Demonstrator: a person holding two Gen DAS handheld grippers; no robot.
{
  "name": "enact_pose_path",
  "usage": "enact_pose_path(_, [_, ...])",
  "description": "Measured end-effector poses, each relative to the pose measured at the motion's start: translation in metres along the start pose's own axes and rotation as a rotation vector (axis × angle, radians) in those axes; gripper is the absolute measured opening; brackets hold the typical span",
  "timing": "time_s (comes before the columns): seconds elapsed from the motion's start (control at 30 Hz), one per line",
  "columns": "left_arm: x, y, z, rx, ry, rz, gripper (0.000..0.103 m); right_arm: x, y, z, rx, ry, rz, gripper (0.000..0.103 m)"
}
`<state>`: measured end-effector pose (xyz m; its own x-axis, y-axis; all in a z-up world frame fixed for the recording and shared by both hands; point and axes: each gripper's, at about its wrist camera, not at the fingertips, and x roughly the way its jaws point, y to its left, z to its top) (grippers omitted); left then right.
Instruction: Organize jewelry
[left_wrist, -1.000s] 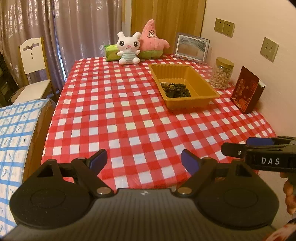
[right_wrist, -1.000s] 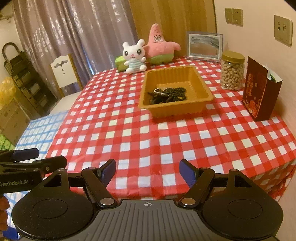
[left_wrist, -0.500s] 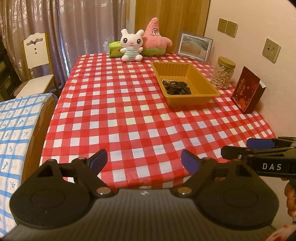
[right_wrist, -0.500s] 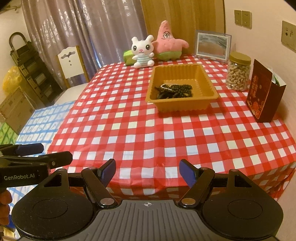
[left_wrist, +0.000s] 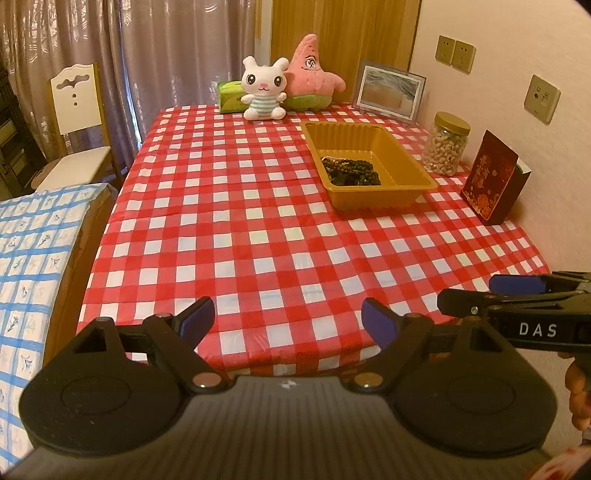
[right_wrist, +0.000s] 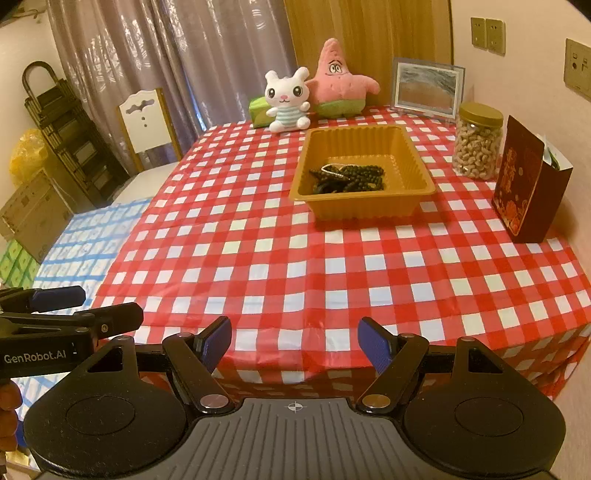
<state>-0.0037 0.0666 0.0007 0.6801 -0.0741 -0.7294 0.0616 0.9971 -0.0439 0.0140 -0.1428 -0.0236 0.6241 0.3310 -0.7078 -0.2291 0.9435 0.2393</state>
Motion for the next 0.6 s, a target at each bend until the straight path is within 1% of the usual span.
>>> enact_pose_path(0.6, [-0.005, -0.0049, -0.0018, 0.001, -0.006, 0.001, 0.086, -0.0019, 0.0011, -0.0006, -0.001, -0.007, 0.001, 0.075])
